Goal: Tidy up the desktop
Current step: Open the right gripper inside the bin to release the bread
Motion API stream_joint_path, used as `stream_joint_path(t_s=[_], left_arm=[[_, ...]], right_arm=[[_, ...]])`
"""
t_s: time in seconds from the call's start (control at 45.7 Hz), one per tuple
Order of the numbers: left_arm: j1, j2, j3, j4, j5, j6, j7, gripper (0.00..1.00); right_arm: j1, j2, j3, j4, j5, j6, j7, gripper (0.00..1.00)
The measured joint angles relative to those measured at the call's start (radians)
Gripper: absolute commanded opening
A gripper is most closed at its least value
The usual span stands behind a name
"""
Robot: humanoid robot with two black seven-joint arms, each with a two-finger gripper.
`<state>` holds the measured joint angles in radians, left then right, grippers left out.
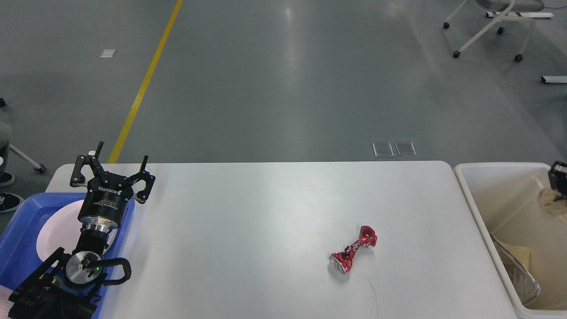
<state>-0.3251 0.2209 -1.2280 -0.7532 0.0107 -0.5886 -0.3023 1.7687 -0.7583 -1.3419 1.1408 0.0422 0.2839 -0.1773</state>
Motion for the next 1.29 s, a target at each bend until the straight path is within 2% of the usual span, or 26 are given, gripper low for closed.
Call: stream_joint_path(t_s=[0.131, 0.262, 0.481, 0.569, 0.656, 0.787, 0.94, 0.962, 1.006, 1.093, 1.29], left_arm=[[0.0, 0.0, 0.0, 0.0, 0.0, 0.0, 0.0, 0.96], [0.0, 0.0, 0.0, 0.0, 0.0, 0.0, 0.0, 0.96], [0.0, 0.0, 0.0, 0.0, 0.0, 0.0, 0.0, 0.96], [0.0, 0.0, 0.001, 0.0, 0.0, 0.0, 0.0, 0.96], [0.0, 0.0, 0.001, 0.0, 0.0, 0.0, 0.0, 0.96], [0.0, 0.0, 0.001, 0.0, 0.0, 0.0, 0.0, 0.96], [0.0, 0.0, 0.0, 0.0, 0.0, 0.0, 0.0, 0.96], [0.0, 0.0, 0.0, 0.0, 0.0, 0.0, 0.0, 0.96], [0.0, 0.0, 0.0, 0.0, 0.0, 0.0, 0.0, 0.96], [0.0, 0.0, 0.0, 0.0, 0.0, 0.0, 0.0, 0.96], [0.0, 0.0, 0.0, 0.0, 0.0, 0.0, 0.0, 0.96]], right_arm=[[-0.326, -0.012, 0.191, -0.179, 0.009, -0.16, -0.003, 0.0], [-0.604, 0.011, 0.41, -0.359, 0.009, -0.226, -0.005, 0.0], [-0.978, 0.222, 0.635, -0.763, 0.006, -0.274, -0.005, 0.0], [-1.081, 0.323, 0.668, -0.905, 0.01, -0.316, -0.005, 0.0], [-1.147, 0.387, 0.685, -0.985, 0.011, -0.371, -0.004, 0.0], [-1.185, 0.429, 0.691, -1.013, 0.012, -0.435, -0.004, 0.0], [-1.2, 0.445, 0.692, -1.018, 0.012, -0.459, -0.004, 0.0], [-1.2, 0.445, 0.691, -1.018, 0.012, -0.461, -0.004, 0.07], [-1.202, 0.446, 0.691, -1.018, 0.012, -0.463, -0.004, 0.32], [-1.202, 0.446, 0.689, -1.018, 0.012, -0.466, -0.004, 1.0], [-1.202, 0.442, 0.688, -1.018, 0.012, -0.506, -0.005, 1.0]])
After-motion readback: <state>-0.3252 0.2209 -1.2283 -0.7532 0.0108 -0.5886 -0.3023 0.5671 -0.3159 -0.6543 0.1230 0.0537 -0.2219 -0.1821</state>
